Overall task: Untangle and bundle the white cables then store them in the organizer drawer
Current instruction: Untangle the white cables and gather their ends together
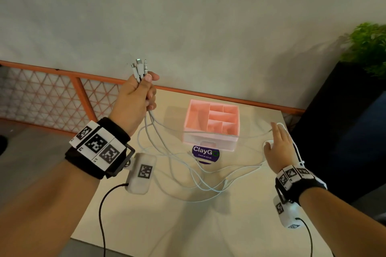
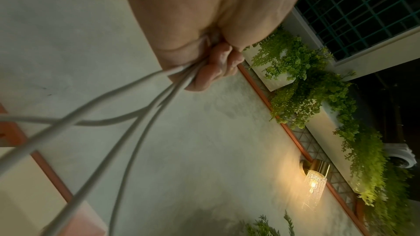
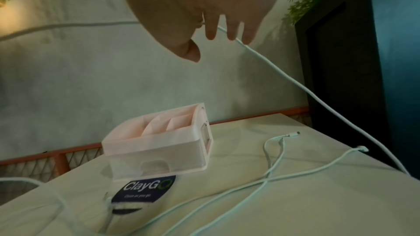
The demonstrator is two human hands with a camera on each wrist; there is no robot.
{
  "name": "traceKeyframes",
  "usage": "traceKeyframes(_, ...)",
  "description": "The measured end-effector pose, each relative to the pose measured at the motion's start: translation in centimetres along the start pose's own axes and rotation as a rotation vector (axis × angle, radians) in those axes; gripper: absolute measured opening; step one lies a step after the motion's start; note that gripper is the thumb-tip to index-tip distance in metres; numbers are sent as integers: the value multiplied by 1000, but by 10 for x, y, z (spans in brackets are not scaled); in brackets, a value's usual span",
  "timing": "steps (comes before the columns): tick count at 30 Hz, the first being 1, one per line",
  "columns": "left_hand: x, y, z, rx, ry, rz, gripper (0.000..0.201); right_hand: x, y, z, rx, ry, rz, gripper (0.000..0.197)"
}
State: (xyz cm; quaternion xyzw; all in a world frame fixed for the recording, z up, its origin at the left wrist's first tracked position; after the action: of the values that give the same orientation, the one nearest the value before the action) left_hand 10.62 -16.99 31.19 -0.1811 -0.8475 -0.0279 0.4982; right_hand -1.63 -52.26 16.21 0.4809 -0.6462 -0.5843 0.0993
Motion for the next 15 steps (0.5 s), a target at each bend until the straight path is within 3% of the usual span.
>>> traceKeyframes(1, -1, 1, 0, -2, 2, -4, 22, 1, -5, 0, -79, 8, 12, 64)
traceKeyframes(4, -4, 5, 1, -1, 13, -41, 23, 4, -34, 20, -654, -71, 129, 75)
traceKeyframes(5, -6, 6, 1, 4, 16, -59, 23, 7, -44, 28, -754, -118, 161, 78)
traceKeyframes(6, -7, 7, 1, 11, 18, -80, 23, 9, -51, 37, -761, -159, 168, 73)
traceKeyframes(8, -10, 10, 0, 22, 13, -120, 23, 5, -61, 54, -676, -135, 147, 42)
traceKeyframes(10, -13, 12, -1, 25, 10, -139, 23, -4, -74, 75, -748, 47, 240, 21)
traceKeyframes(13, -15, 12, -3, 30, 16, -144, 23, -13, -98, 108, -925, 220, 279, 34)
traceKeyframes(15, -15, 11, -4, 27, 19, -147, 24, -14, -112, 116, -919, 278, 286, 44)
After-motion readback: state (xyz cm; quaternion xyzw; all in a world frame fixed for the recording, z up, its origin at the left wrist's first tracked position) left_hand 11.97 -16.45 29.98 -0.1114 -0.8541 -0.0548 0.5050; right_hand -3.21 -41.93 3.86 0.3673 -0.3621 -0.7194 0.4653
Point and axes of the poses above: each hand's wrist, its own z-axis away from the middle knuckle, its own y-axis out of the back of the hand, x = y × z, the point moved 1 cm from there along -z, towards the middle knuckle, and after that the axes turned 11 degrees about -y, right-handed, at the moved point
